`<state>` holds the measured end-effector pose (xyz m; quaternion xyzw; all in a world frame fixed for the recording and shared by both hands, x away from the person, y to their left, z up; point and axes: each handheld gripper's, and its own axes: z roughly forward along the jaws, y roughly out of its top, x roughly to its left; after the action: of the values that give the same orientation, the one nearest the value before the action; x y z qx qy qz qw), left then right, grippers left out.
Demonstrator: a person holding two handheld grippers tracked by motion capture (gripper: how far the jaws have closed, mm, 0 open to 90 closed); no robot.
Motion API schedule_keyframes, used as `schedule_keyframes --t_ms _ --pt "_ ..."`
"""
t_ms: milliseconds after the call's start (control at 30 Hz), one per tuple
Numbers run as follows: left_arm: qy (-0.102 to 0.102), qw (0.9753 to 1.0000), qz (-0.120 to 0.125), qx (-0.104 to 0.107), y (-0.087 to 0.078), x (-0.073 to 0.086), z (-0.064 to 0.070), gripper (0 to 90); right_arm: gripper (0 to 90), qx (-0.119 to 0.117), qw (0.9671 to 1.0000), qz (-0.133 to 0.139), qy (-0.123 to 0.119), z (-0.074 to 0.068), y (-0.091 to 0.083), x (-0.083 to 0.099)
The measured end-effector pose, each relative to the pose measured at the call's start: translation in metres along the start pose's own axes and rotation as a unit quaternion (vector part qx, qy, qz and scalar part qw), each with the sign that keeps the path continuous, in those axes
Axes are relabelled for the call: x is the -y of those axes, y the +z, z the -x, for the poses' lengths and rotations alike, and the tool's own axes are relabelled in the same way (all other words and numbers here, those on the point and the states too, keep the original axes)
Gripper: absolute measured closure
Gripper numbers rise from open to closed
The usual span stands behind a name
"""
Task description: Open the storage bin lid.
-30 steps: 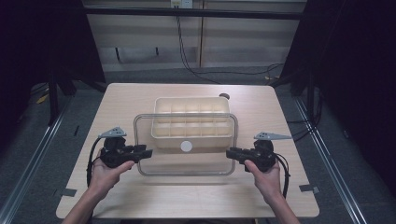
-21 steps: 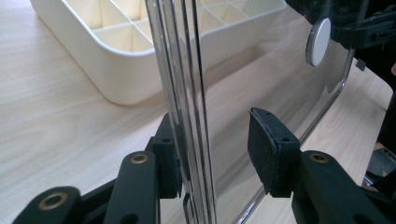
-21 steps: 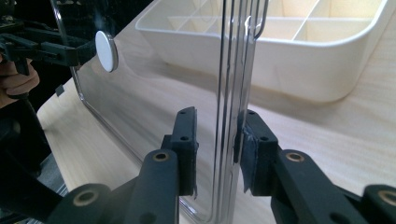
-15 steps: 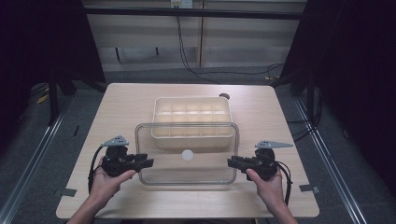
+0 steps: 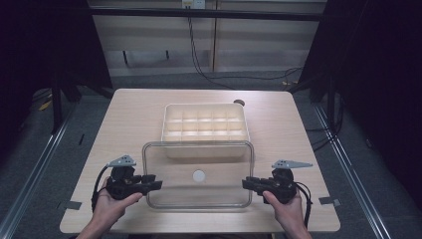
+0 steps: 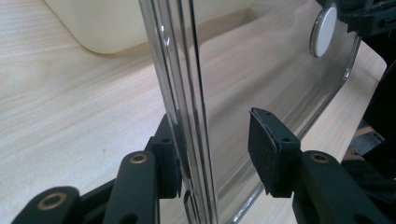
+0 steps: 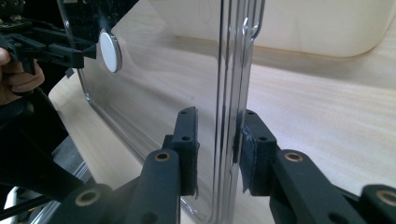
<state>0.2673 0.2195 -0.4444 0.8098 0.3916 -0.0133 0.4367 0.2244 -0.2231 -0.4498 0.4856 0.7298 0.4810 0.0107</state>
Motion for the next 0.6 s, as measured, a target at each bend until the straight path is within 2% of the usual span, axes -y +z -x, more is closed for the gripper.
schedule_keyframes --t_ms 233,333,433,600 --pt "-0.001 1.0000 -0.008 0.005 -0.003 0.008 0.005 56.9 70.8 -0.005 0.9999 -0.004 0.009 -0.006 -0.005 0.011" --pt "-0.002 1.0000 -0.004 0.003 0.000 0.011 0.007 56.7 70.6 -0.007 0.9997 -0.011 0.020 -0.003 -0.003 0.017" --pt "-0.006 0.9999 -0.011 0.006 0.003 0.014 0.005 56.8 70.6 -0.010 0.9994 -0.018 0.028 0.000 -0.001 0.021" --pt "-0.010 0.9999 -0.013 0.006 0.007 0.016 0.001 56.7 70.3 -0.004 0.9993 -0.029 0.025 0.001 0.004 0.022"
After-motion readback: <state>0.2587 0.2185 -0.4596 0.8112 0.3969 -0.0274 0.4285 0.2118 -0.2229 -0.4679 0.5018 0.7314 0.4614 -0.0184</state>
